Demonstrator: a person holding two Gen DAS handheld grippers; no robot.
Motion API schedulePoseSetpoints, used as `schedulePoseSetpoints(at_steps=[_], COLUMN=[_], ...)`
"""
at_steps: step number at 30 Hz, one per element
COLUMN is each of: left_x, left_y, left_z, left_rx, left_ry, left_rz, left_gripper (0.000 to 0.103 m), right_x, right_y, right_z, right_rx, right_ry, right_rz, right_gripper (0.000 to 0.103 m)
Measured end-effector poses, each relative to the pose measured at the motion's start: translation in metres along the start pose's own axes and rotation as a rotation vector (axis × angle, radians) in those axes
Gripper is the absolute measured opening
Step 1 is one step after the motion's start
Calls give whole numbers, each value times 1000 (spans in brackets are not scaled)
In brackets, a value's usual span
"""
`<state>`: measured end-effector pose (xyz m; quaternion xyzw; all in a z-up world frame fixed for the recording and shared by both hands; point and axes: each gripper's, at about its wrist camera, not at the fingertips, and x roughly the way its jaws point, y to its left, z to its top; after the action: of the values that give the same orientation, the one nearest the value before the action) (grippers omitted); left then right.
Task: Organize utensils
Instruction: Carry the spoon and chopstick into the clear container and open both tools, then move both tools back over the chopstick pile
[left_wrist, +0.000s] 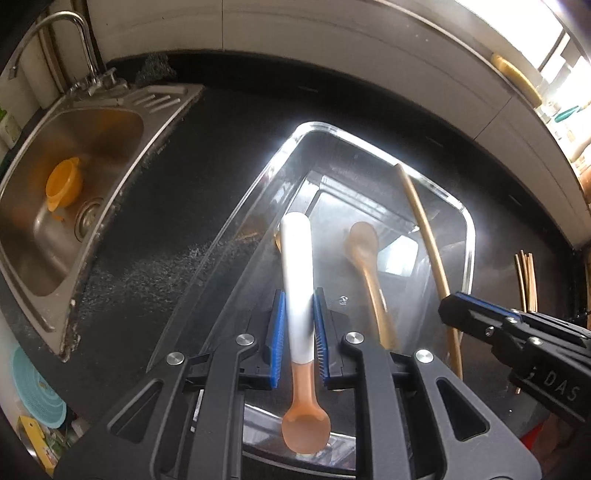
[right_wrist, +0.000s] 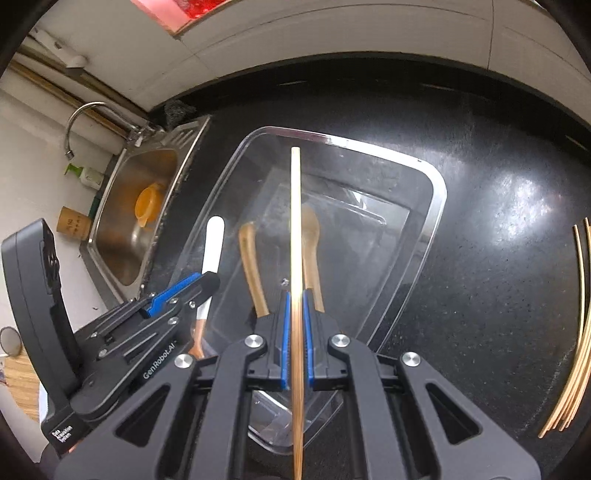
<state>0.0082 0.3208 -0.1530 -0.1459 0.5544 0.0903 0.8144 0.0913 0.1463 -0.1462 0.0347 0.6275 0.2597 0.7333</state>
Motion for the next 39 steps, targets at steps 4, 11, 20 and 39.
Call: schedulePoseSetpoints(at_steps=[4,11,20,39], left_x=[6,11,4,-33], left_y=[0,0,1,-1], left_z=[3,5,5,-11], left_rx=[9,15,29,6], left_ry=[-1,4,-18,-91], left_rz=[0,8,11,19], left_gripper=[15,15,92,97], right_x=[8,17,-22,-51], right_y=[-5,-7,-22,-11], right_z=[5,9,18,15], right_rx=[21,33,57,7], right_ry=[10,30,-90,-97], right_rz=[14,28,26,86], right_gripper=[7,7,84,83])
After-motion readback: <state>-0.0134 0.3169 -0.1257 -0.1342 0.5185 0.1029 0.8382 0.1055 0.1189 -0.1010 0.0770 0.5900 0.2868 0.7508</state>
